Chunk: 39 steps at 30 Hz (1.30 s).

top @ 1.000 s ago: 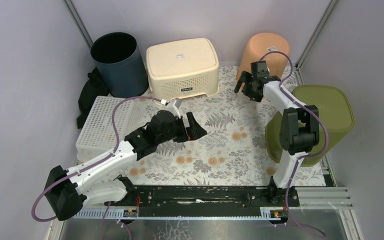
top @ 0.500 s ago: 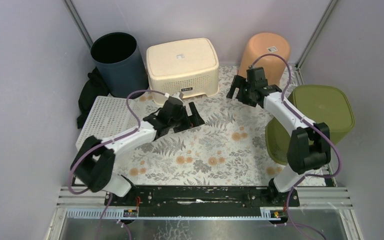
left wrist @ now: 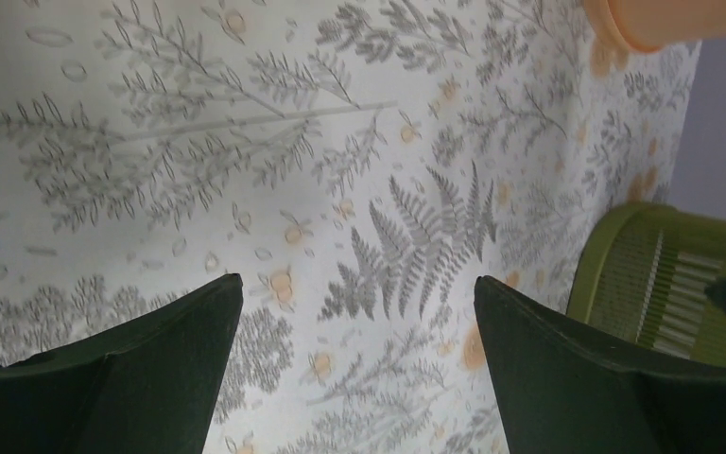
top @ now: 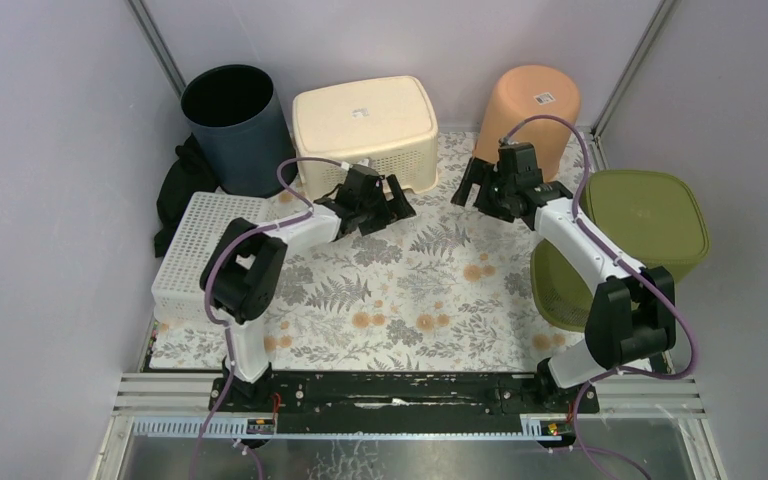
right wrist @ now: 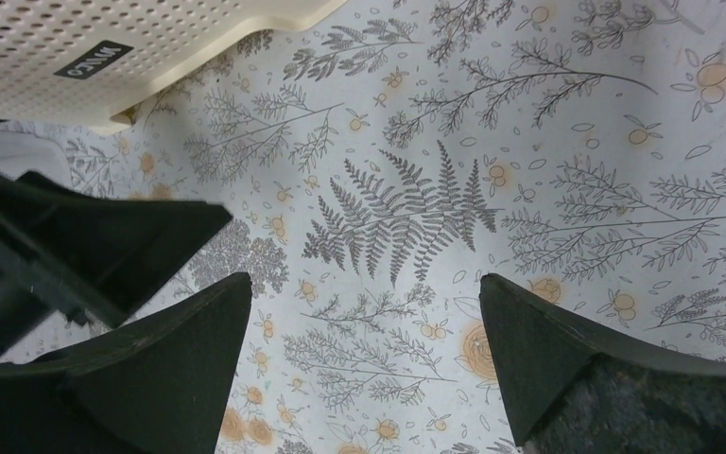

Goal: Turn the large container upside down
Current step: Move the container to the center of the board, then pick up the container from the corner of the board.

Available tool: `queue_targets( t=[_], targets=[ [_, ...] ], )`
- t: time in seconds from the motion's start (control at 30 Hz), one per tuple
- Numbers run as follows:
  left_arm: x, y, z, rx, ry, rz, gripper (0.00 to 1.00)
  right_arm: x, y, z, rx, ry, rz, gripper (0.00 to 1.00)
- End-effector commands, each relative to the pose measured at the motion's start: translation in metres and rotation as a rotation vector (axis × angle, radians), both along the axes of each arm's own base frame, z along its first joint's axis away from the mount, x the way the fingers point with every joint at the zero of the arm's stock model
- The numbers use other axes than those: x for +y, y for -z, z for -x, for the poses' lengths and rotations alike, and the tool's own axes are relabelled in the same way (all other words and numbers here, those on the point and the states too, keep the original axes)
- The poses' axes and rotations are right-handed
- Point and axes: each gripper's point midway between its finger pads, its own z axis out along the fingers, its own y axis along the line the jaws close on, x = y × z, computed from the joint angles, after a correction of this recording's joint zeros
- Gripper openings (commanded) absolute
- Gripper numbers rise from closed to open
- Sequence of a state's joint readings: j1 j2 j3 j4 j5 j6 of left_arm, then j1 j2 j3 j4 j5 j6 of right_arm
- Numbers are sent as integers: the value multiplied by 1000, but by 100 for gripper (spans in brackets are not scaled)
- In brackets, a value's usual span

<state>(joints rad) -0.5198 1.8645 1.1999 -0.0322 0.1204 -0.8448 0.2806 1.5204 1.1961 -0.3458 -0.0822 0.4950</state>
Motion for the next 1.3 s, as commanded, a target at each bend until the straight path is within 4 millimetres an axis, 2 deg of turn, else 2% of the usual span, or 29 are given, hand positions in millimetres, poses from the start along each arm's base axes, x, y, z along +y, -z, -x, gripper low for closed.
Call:
queue_targets(
  t=[0.0, 0.23, 0.5, 0.57, 0.63, 0.8, 0.97, 1.03, 1.07, 1.27],
  targets=[
    [3, -9, -39, -75, -33, 17, 100, 16, -15, 2, -50, -57, -39, 98],
    [10, -1, -76, -65, -51, 39, 100, 21, -9, 2, -41, -80, -39, 99],
    [21, -6, -113, -89, -65, 103, 100, 25, -9, 0, -38, -96, -41, 99],
    [21, -18, -112, -96, -42, 135, 100, 27, -10, 1, -39, -100, -47, 99],
    [20, -35, -103, -112, -19, 154, 100, 31, -13, 3, -44, -106, -52, 99],
    [30, -103, -68, -200, -24, 222, 100, 38, -16, 11, -52, -126, -62, 100],
    [40, -155, -51, -247, -21, 213, 100, 42, -21, 22, -59, -142, -73, 100],
    [53, -171, -47, -264, -60, 185, 100, 44, -24, 27, -65, -149, -82, 100],
    [67, -179, -49, -276, -108, 160, 100, 45, -25, 30, -67, -151, -85, 100],
    [165, -201, -72, -253, -453, 59, 100, 45, -32, 46, -81, -166, -96, 100]
  ],
)
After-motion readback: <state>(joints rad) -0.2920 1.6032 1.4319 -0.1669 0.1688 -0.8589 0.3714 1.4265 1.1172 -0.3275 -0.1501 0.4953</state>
